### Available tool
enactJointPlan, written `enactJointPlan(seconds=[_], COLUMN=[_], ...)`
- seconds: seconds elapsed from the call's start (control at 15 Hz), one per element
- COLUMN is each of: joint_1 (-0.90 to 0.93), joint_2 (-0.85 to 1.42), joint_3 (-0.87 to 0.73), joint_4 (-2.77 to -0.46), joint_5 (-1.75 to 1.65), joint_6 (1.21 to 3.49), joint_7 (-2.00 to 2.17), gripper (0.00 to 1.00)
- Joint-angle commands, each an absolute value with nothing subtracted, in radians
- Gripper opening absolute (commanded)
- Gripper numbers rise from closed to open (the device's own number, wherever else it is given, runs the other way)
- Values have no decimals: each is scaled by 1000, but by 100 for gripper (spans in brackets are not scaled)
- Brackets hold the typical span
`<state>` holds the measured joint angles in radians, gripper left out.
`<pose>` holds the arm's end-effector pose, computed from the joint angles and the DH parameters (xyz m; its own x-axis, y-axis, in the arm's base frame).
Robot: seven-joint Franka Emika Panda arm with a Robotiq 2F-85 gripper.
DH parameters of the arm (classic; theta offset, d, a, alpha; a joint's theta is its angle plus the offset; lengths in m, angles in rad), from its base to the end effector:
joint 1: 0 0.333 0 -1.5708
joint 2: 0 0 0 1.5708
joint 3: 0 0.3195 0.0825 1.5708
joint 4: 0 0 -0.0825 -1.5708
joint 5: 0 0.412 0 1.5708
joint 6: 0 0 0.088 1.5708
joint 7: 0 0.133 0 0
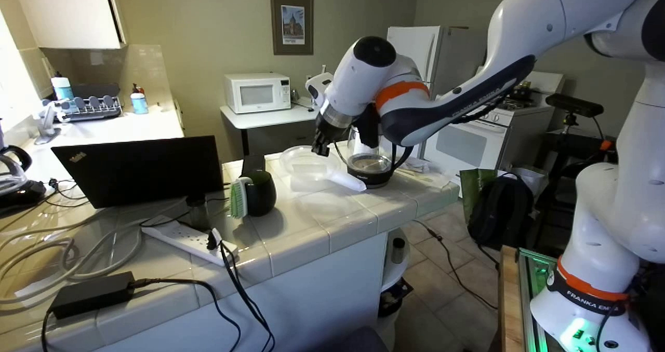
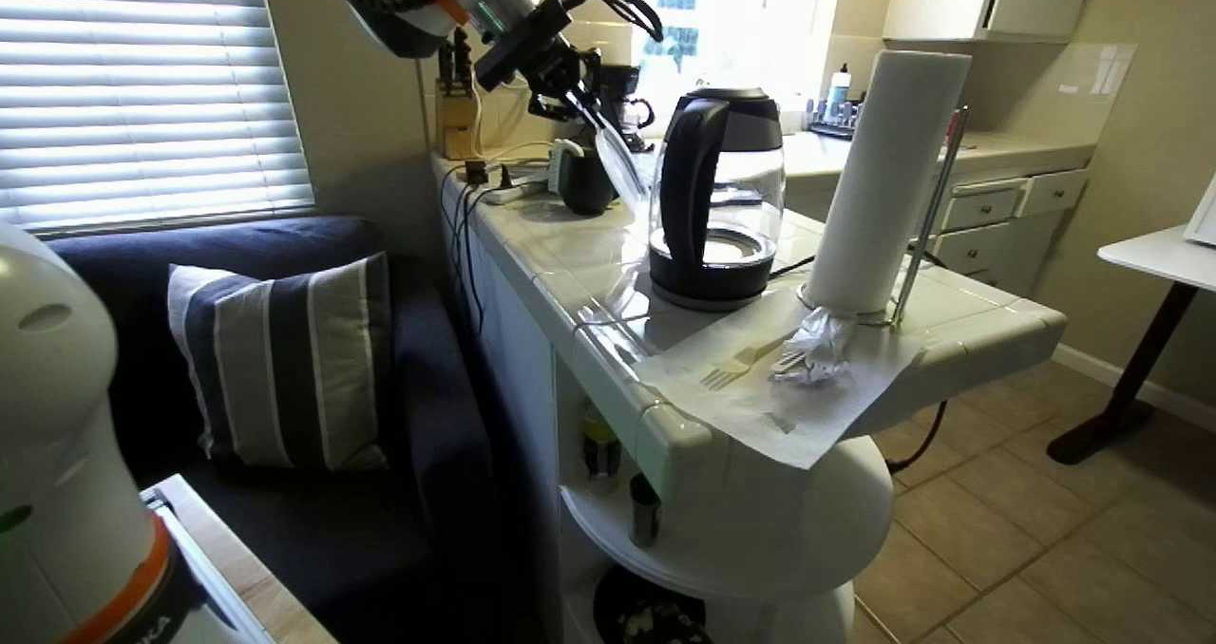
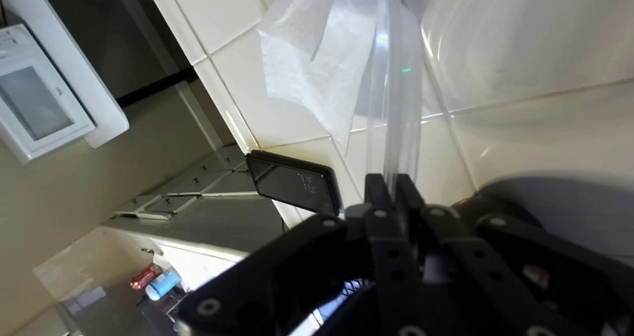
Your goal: Move the lid to the left
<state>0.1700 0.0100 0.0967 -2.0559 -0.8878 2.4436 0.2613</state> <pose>0.6032 0.1502 0.4432 0.7247 0.6238 0.2928 0.3465 -0.6971 0.6276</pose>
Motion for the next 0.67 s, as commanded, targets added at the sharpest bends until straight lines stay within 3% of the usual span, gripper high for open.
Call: enactJointPlan(seconds=[0.0, 0.6], joint_1=[169, 202], joint_2=[-76, -225], joint_3=[126, 214], joint_4=[-2124, -2195], joint_5=[-785, -604], joint_6=[2386, 2233], joint_7=[208, 99], gripper=[2, 2])
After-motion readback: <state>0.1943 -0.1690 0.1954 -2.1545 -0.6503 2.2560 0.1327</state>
